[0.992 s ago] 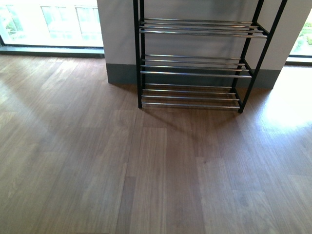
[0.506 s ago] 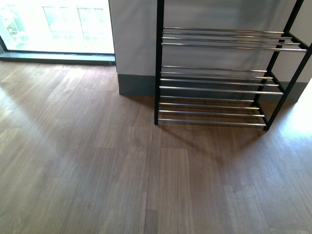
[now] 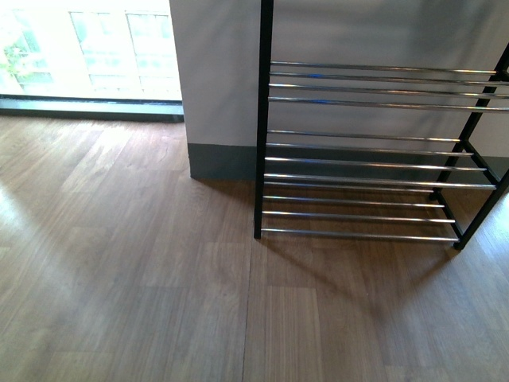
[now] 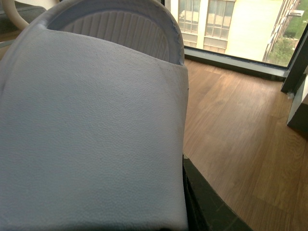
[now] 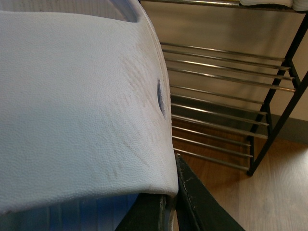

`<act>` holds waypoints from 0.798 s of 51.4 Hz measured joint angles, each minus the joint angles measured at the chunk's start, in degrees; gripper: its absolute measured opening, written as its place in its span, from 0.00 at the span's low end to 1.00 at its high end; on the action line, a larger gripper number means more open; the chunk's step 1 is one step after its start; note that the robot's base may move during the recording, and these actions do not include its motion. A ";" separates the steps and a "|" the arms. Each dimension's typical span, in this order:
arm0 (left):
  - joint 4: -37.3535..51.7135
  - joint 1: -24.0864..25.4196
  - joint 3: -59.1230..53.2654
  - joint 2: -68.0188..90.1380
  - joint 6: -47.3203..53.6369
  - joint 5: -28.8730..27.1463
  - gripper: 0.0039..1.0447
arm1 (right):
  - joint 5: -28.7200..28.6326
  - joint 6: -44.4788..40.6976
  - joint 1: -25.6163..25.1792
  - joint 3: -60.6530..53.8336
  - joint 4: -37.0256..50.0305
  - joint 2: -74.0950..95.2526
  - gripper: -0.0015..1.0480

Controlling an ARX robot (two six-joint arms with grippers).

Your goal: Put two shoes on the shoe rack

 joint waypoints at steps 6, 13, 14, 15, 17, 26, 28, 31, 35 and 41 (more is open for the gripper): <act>0.00 0.00 0.00 0.00 0.00 0.00 0.02 | 0.02 0.00 0.00 0.00 0.00 0.02 0.02; 0.00 0.00 0.00 0.00 0.00 0.00 0.02 | 0.02 0.00 0.00 0.00 0.00 0.02 0.02; 0.00 0.00 0.00 0.02 0.00 0.00 0.02 | 0.02 -0.02 0.00 0.00 0.00 0.02 0.02; 0.00 0.00 0.00 0.00 0.00 -0.02 0.02 | 0.00 0.00 0.00 0.00 0.00 0.02 0.02; 0.00 0.00 0.00 -0.02 0.00 -0.02 0.02 | 0.00 0.00 0.00 0.00 0.00 0.00 0.02; 0.00 0.00 0.00 0.00 0.00 -0.02 0.02 | 0.00 -0.02 0.00 0.00 0.00 0.00 0.02; 0.00 0.00 0.00 0.02 0.00 0.02 0.02 | 0.00 0.00 0.00 0.00 0.00 0.00 0.02; 0.00 0.00 0.00 0.00 0.00 0.11 0.02 | 0.07 -0.02 0.00 0.00 0.00 0.00 0.02; 0.00 0.00 0.00 0.02 0.00 0.11 0.02 | 0.09 0.00 0.00 0.00 0.00 0.15 0.02; 0.00 0.00 0.00 0.02 0.00 0.04 0.02 | 0.09 -0.02 0.00 0.00 0.00 0.13 0.02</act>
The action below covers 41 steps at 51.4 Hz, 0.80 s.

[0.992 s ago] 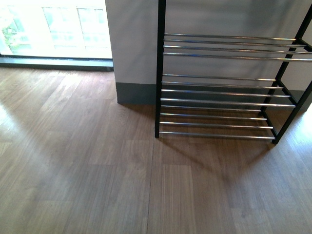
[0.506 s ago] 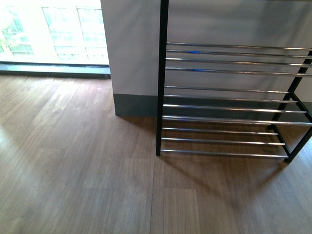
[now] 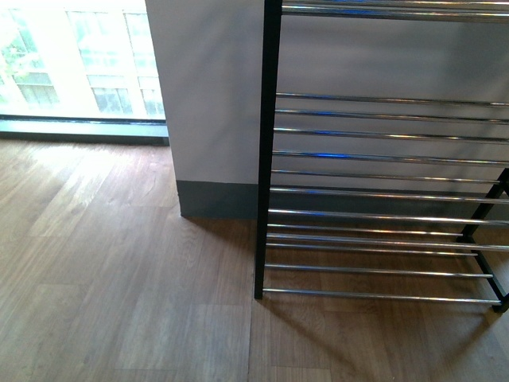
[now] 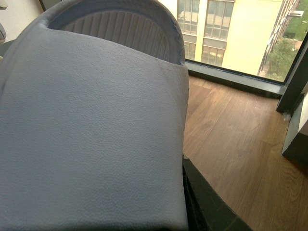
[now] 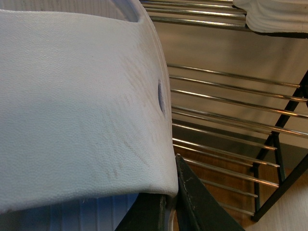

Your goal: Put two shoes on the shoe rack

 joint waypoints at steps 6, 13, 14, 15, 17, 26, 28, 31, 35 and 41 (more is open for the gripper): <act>0.00 0.00 0.00 0.00 0.00 0.00 0.02 | 0.02 0.00 0.00 0.00 0.00 0.00 0.02; -0.02 0.00 0.00 0.00 0.00 -0.02 0.02 | 0.02 0.00 0.00 -0.07 0.00 -0.04 0.02; -0.02 0.00 0.00 0.00 0.00 0.00 0.02 | 0.04 0.00 0.00 -0.11 0.00 -0.02 0.02; 0.00 0.00 0.00 0.00 0.00 0.02 0.02 | 0.04 0.02 0.00 -0.11 0.00 -0.02 0.02; -0.02 0.00 0.00 0.00 0.00 0.00 0.02 | 0.02 0.02 0.00 -0.11 0.00 -0.02 0.02; 0.00 0.00 0.00 0.00 0.00 -0.02 0.02 | 0.04 0.02 0.00 -0.13 0.00 -0.02 0.02; 0.00 0.00 0.00 0.00 0.00 0.00 0.02 | 0.04 0.02 0.00 -0.13 0.00 -0.02 0.02; 0.00 0.00 0.00 0.00 0.00 -0.02 0.02 | 0.04 0.02 0.00 -0.13 0.00 -0.02 0.02; 0.00 0.00 0.02 0.00 -0.02 -0.02 0.02 | 0.04 0.02 0.00 -0.13 0.00 -0.02 0.02; 0.00 0.00 0.02 0.00 -0.02 -0.02 0.02 | 0.04 0.02 0.00 -0.11 0.00 -0.02 0.02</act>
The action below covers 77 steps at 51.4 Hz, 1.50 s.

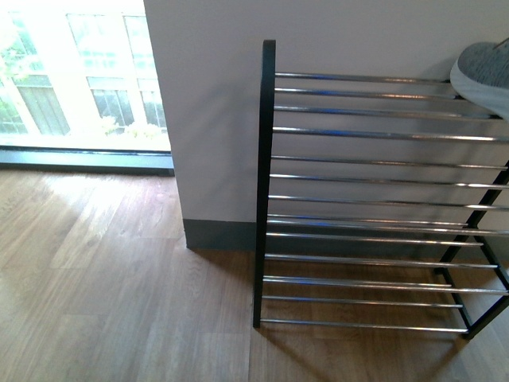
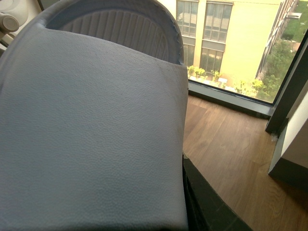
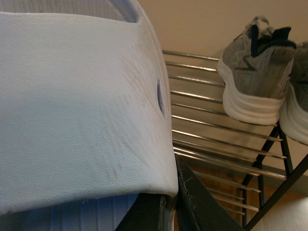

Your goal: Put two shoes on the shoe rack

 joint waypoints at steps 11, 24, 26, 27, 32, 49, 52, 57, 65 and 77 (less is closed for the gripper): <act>0.00 0.00 0.00 0.00 -0.09 0.00 0.02 | 0.00 0.00 0.00 0.00 0.00 0.00 0.02; 0.00 0.00 0.04 0.00 -0.13 0.00 0.02 | 0.00 0.00 0.00 0.00 0.00 0.00 0.02; 0.00 0.00 0.09 0.00 -0.13 0.00 0.02 | 0.00 0.00 0.00 0.02 0.00 0.00 0.02; 0.00 0.00 0.09 0.00 -0.13 0.00 0.02 | -0.02 0.00 0.00 0.02 0.00 0.00 0.02; 0.00 0.00 0.11 0.00 -0.13 0.02 0.02 | 0.00 0.00 0.00 0.02 0.00 0.00 0.02; 0.00 0.00 0.11 0.00 -0.13 0.00 0.02 | -0.02 0.00 0.00 0.02 0.00 0.00 0.02; 0.00 0.00 0.11 0.00 -0.13 0.00 0.02 | 0.00 0.00 0.00 0.02 0.00 0.00 0.02; 0.00 0.00 0.11 0.00 -0.13 0.00 0.02 | 0.00 0.00 0.00 0.02 0.00 0.00 0.02; 0.00 0.00 0.11 0.00 -0.13 0.00 0.02 | 0.00 0.00 0.00 0.02 0.00 0.00 0.02; 0.00 0.00 0.11 0.00 -0.13 0.00 0.02 | 0.00 0.00 0.00 0.02 0.00 0.00 0.02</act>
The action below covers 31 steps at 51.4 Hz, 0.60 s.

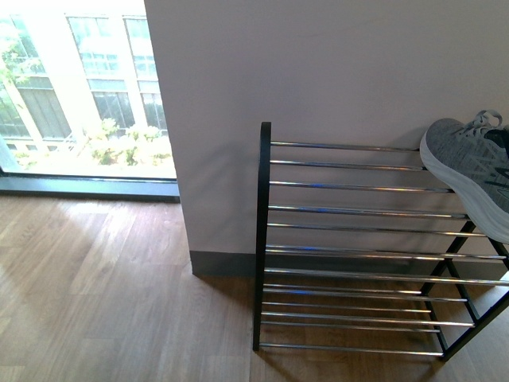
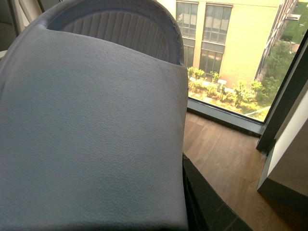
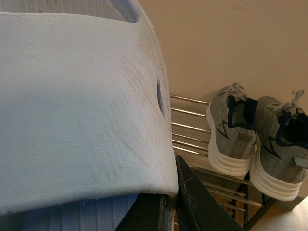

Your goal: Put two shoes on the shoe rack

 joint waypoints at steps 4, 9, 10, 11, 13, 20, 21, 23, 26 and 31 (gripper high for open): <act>0.00 0.00 0.00 0.00 0.00 0.00 0.02 | -1.51 0.33 -0.26 -0.15 1.01 0.17 0.02; 0.00 0.00 0.00 0.00 0.00 0.00 0.02 | -6.62 0.66 0.20 -0.31 5.16 1.33 0.02; 0.00 0.00 0.00 0.00 0.00 0.02 0.02 | -6.29 0.76 1.03 -0.13 5.73 1.73 0.02; 0.00 0.00 0.00 0.00 0.00 0.02 0.02 | -5.84 0.87 1.77 0.13 5.57 2.12 0.02; 0.00 0.00 0.00 0.00 0.00 0.00 0.02 | -4.13 1.01 3.56 0.74 5.55 3.23 0.02; 0.00 0.00 0.00 0.00 0.00 0.02 0.02 | 7.48 1.29 15.85 5.14 9.42 10.84 0.02; 0.00 0.00 0.00 0.00 0.00 0.02 0.02 | 8.74 1.27 16.79 5.55 9.70 11.54 0.02; 0.00 0.00 0.00 0.00 0.00 0.02 0.02 | 11.19 1.20 19.45 6.67 10.69 13.46 0.02; 0.00 0.00 0.00 0.00 0.00 0.00 0.02 | 15.78 0.74 24.70 8.83 13.27 17.64 0.02; 0.00 0.00 0.00 0.00 0.00 0.00 0.02 | 22.60 -0.52 32.20 12.35 17.27 25.24 0.02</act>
